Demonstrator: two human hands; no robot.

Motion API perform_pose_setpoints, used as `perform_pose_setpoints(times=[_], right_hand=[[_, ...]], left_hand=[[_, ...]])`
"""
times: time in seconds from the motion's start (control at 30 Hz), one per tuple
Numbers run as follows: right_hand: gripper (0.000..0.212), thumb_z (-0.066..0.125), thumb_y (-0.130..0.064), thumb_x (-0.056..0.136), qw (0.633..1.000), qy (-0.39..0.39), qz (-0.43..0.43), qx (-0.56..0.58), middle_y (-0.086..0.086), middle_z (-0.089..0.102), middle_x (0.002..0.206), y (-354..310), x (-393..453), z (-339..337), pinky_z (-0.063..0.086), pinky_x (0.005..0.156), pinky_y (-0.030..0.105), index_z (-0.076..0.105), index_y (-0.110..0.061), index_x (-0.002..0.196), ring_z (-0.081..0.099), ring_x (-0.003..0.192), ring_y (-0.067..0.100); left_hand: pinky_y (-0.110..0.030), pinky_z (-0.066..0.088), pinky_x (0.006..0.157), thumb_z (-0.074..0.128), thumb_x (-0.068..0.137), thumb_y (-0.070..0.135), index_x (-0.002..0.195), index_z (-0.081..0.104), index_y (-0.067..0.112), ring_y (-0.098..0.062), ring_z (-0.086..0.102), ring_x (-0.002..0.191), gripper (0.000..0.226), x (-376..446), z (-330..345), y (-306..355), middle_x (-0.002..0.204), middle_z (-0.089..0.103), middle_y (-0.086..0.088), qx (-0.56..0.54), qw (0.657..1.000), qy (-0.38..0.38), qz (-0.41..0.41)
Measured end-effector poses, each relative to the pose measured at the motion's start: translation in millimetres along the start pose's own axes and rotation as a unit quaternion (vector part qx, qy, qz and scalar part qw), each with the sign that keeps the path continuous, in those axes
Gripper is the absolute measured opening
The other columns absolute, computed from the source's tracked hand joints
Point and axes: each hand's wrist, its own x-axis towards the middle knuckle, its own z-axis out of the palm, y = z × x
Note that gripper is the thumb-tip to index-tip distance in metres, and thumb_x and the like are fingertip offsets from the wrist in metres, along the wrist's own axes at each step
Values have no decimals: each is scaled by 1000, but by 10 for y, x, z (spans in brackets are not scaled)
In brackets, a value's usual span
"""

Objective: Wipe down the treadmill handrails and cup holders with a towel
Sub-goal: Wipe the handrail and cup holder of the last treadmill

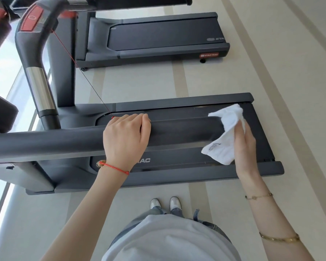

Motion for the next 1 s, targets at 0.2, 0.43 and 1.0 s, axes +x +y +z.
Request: perform_pose_setpoints(times=[0.2, 0.43, 1.0], right_hand=[[39, 53, -48, 91, 968, -66, -172, -173, -14, 59, 120, -22, -47, -2, 44, 89, 25, 53, -28, 124, 55, 111, 10], [47, 51, -55, 94, 796, -101, -420, -424, -6, 63, 122, -209, 55, 201, 38, 102, 37, 63, -18, 122, 56, 115, 22], [45, 45, -54, 98, 720, -167, -534, -409, -5, 72, 104, -429, -321, 1781, 54, 72, 33, 68, -19, 115, 69, 88, 19]], left_hand=[[-37, 41, 63, 31, 101, 24, 65, 64, 13, -26, 52, 55, 51, -2, 15, -11, 55, 58, -1, 4, 1000, 5, -3], [-38, 43, 70, 27, 103, 30, 72, 66, 12, -26, 56, 61, 53, -13, -11, -49, 64, 65, -3, -26, 999, -39, 2], [-39, 32, 101, 47, 101, 20, 103, 70, 14, -24, 56, 105, 24, -272, -556, -1159, 103, 69, -1, -41, 997, -4, -58]])
